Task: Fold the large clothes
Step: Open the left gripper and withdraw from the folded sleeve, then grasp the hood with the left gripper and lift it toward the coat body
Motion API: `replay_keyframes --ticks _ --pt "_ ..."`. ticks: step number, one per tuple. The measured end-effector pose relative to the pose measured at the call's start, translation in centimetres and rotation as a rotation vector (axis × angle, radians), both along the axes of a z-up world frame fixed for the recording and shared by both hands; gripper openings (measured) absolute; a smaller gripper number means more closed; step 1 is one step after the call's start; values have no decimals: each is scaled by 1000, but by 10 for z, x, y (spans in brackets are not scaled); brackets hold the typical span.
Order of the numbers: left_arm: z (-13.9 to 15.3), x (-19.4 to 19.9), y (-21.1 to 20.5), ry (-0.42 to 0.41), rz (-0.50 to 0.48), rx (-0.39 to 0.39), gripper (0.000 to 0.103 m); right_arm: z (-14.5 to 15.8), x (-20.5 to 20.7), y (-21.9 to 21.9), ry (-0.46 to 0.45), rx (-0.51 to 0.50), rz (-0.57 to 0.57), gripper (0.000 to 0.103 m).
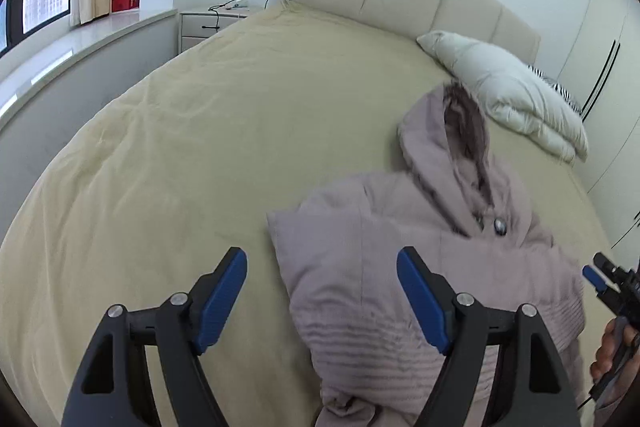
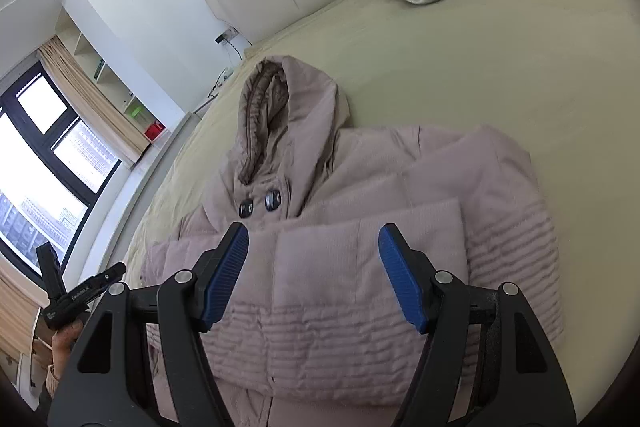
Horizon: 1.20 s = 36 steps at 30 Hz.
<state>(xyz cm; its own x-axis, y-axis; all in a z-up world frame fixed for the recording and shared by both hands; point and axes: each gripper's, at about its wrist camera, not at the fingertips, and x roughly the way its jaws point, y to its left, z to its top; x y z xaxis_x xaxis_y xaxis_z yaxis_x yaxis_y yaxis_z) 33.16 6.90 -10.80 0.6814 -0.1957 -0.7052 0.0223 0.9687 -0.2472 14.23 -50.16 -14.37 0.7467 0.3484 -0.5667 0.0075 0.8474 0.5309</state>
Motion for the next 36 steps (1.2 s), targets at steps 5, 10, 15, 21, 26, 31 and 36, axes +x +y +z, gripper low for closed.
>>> replay_keyframes --ticks 5,10,15,21,26,31,36 --pt "32 6 17 -80 29 18 80 28 11 -3 -44 64 44 67" --pt "19 -16 14 -59 -21 -12 81 29 13 30 -18 82 139 67" --pt "-2 -46 5 -31 -61 29 81 22 1 66 -9 96 226 67" --pt "24 -20 -13 -88 -100 51 81 30 15 69 -15 41 193 67" --pt "38 44 -54 -94 -182 54 91 35 72 42 38 7 119 75" --pt "17 129 -101 28 -234 3 100 20 143 32 112 -79 90 75" --pt "-7 189 -140 138 -252 -65 100 -4 210 26 161 -35 47 74"
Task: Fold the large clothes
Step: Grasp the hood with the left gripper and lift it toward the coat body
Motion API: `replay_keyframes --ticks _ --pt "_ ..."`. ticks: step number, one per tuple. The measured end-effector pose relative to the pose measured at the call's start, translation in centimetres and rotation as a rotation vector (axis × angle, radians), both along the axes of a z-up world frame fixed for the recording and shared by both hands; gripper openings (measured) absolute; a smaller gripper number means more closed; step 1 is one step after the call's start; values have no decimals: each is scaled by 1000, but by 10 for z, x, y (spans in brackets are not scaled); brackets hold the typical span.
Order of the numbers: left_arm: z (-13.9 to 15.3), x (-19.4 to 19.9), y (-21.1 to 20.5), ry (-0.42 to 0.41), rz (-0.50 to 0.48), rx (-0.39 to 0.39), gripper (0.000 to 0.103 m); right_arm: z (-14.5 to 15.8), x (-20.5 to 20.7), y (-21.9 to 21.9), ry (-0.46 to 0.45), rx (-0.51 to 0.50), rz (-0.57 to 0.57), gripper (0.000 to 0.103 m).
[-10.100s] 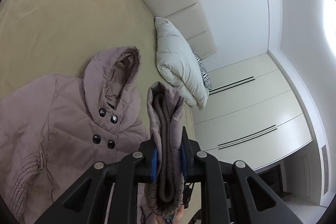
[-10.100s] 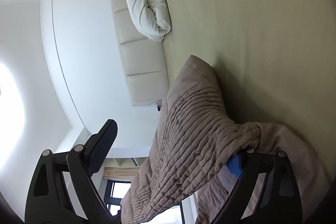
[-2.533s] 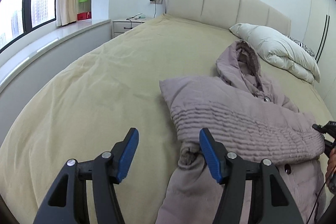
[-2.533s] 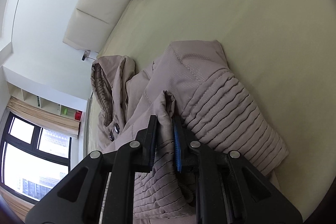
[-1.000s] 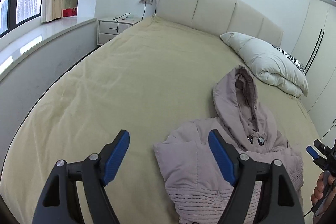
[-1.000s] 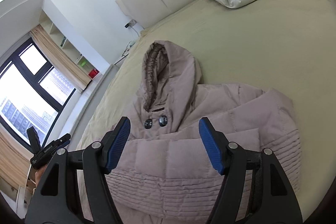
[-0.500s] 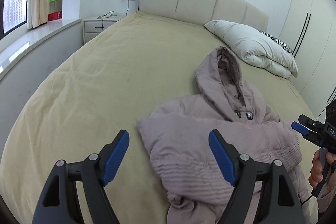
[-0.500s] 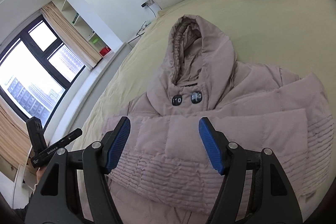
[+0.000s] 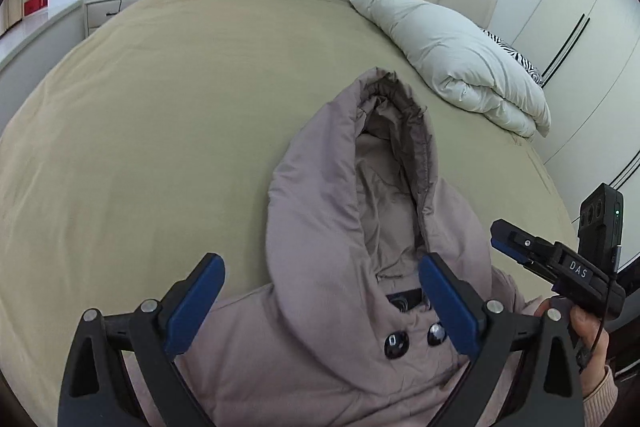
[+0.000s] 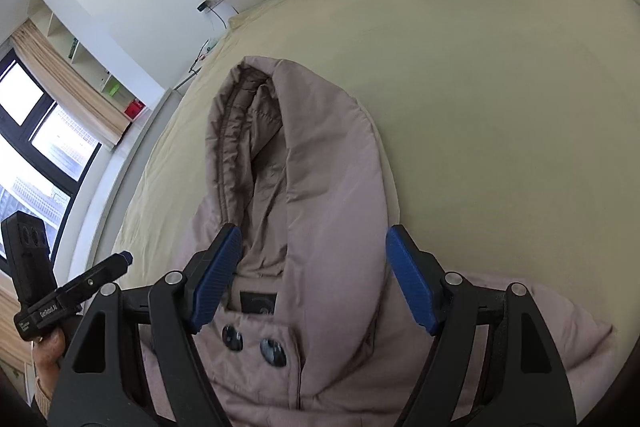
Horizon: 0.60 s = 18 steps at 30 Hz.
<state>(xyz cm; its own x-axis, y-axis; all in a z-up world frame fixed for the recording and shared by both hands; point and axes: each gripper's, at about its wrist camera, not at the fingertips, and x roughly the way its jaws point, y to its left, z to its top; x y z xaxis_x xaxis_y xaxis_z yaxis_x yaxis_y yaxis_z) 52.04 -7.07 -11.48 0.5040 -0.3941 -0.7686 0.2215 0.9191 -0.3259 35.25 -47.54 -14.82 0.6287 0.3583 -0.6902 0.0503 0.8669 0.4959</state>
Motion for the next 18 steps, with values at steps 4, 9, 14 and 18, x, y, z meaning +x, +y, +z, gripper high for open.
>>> replay_keyframes --ticks 4,9,14,18 --pt "-21 33 -14 40 36 39 100 -17 32 3 14 -36 -5 75" --pt "-36 54 -40 33 -2 86 100 -27 62 8 9 -41 10 75" --pt "-52 65 -53 64 5 120 73 -28 89 23 40 -117 32 74" --pt "-58 63 -49 88 3 87 35 -30 105 34 62 -168 32 74"
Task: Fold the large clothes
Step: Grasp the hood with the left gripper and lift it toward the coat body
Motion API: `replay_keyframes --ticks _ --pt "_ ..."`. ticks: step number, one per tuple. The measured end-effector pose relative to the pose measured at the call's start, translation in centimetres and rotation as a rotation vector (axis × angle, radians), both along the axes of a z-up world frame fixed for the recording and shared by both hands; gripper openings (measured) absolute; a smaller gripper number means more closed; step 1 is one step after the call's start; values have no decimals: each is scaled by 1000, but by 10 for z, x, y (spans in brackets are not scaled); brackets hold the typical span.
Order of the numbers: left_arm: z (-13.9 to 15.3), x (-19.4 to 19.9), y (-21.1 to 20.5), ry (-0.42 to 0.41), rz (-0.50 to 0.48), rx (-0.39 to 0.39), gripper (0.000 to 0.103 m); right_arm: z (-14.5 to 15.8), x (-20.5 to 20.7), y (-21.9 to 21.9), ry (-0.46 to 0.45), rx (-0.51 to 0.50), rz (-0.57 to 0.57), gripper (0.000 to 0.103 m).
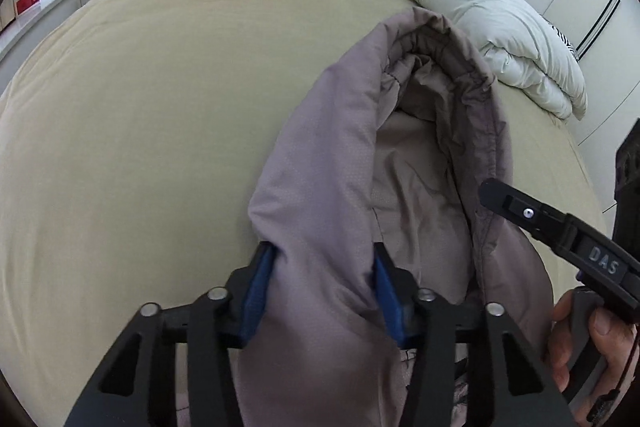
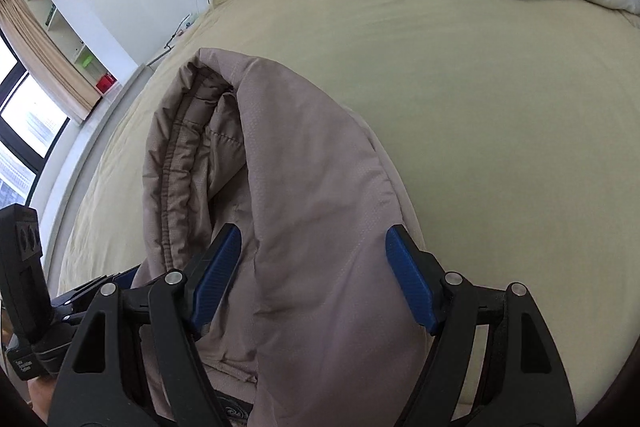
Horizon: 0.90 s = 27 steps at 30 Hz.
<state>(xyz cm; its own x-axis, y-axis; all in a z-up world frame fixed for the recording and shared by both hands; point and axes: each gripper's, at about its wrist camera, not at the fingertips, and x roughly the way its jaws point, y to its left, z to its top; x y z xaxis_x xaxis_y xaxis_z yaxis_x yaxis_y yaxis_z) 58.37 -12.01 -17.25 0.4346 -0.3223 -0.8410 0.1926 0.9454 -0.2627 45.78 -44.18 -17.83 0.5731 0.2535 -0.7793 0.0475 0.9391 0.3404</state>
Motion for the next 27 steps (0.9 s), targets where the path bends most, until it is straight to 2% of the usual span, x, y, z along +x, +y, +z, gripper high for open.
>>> replay_keyframes --ticks 1,2,3,5,7,12,15,19,21,24,27 --pt "2 -3 0 -8 -4 -1 25 -2 3 3 15 -22 5 68" --pt "4 -6 1 -14 -5 -4 22 -5 6 7 30 -51 15 45" --pt "7 -9 3 -21 0 -19 17 -7 8 11 45 -71 25 36" --pt "16 -18 8 -48 8 -47 14 -6 4 13 39 -79 19 18" --pt "30 -32 14 -96 0 -66 13 3 -5 13 -4 -79 13 9" --pt "72 -95 46 -213 -12 -147 12 47 -60 -3 -162 -41 -4 8" --pt "94 -142 65 -266 -17 -221 12 82 -117 -12 -268 -33 -4 8" --pt "106 -208 76 -314 -24 -243 12 112 -210 -18 -363 12 4 8" --pt "103 -242 84 -318 -17 -249 13 111 -254 -15 -373 9 23 8" --pt "88 -283 95 -261 8 -271 14 95 -313 -9 -338 5 44 8" --pt "71 -320 108 -219 36 -294 14 66 -360 -8 -264 98 52 8"
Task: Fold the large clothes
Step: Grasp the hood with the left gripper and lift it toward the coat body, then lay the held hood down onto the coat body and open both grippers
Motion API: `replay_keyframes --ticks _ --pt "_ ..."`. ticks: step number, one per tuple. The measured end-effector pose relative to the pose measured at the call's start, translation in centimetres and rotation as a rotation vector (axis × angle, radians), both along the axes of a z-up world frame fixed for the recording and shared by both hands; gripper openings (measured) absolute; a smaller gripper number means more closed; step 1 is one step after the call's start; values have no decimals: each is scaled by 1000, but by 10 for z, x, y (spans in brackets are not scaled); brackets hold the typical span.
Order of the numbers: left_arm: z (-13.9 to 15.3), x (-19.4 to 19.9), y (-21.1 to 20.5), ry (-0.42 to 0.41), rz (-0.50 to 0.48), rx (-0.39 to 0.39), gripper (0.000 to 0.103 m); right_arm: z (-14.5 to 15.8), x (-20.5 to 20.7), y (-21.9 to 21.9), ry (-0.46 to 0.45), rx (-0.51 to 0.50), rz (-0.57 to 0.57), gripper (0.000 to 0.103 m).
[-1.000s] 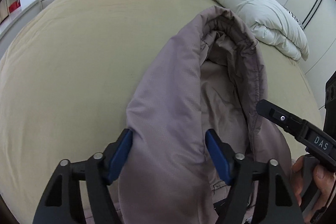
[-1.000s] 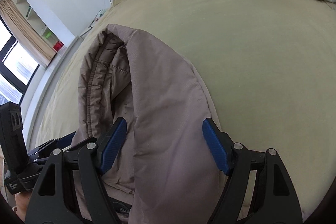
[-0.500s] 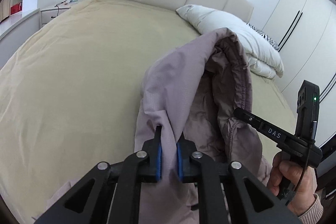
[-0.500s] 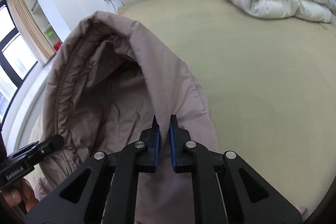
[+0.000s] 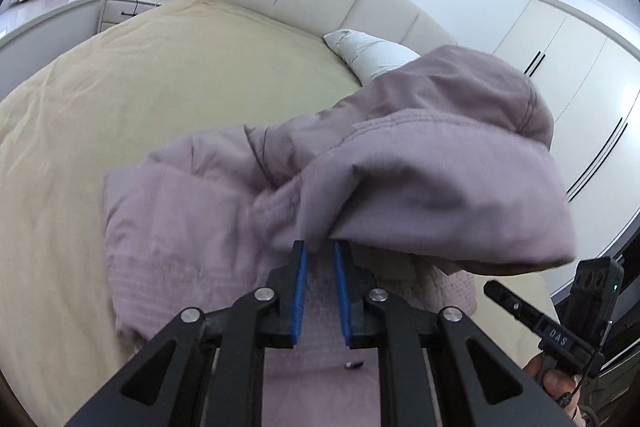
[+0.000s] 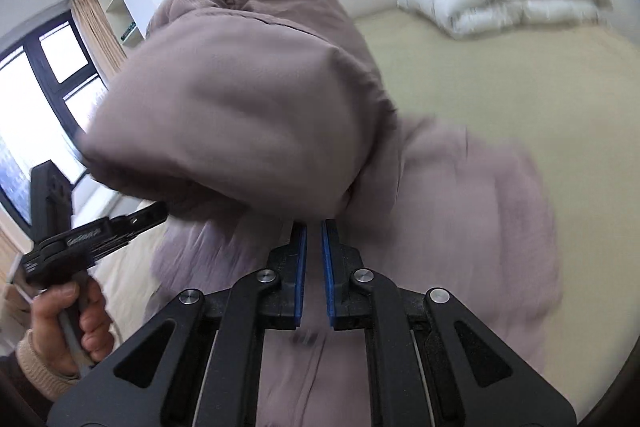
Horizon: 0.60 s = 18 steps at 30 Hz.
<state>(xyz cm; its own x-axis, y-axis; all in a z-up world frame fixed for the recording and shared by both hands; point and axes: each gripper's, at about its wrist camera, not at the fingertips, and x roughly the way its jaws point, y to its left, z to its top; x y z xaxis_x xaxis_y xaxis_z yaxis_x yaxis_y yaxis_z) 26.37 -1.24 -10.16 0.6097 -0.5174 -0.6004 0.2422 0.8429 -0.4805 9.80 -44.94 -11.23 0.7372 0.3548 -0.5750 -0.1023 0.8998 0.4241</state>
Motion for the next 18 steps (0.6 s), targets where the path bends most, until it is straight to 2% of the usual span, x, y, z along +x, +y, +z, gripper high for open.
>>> replay_keyframes --ticks 2,3,4,6,8,11,14,15,17,18 --pt "-14 -25 11 58 18 -17 21 -14 -28 2 44 0 -9 8" --pt "-19 -32 12 87 11 -18 35 -19 -40 1 60 5 -17 8" --pt "-24 -42 16 116 15 -10 40 -22 -50 -2 75 11 -20 8" --pt "-24 -61 24 125 37 -13 40 -21 -69 -10 73 21 -54 8" --pt "-10 -64 26 91 38 -15 40 -10 -78 -19 40 44 -87 8" --pt "30 -55 15 -19 18 -6 42 9 -76 -32 -30 76 -129 8" --pt "67 -32 -24 -144 -48 55 53 27 -54 -42 -92 100 -154 8" --pt "73 -20 -39 -155 -75 80 54 28 -55 -41 -94 90 -158 8" --pt "78 6 -67 -157 -110 101 54 27 -25 -43 -72 96 -152 8" --pt "75 18 -78 -154 -113 138 54 23 -12 -42 -47 114 -134 8"
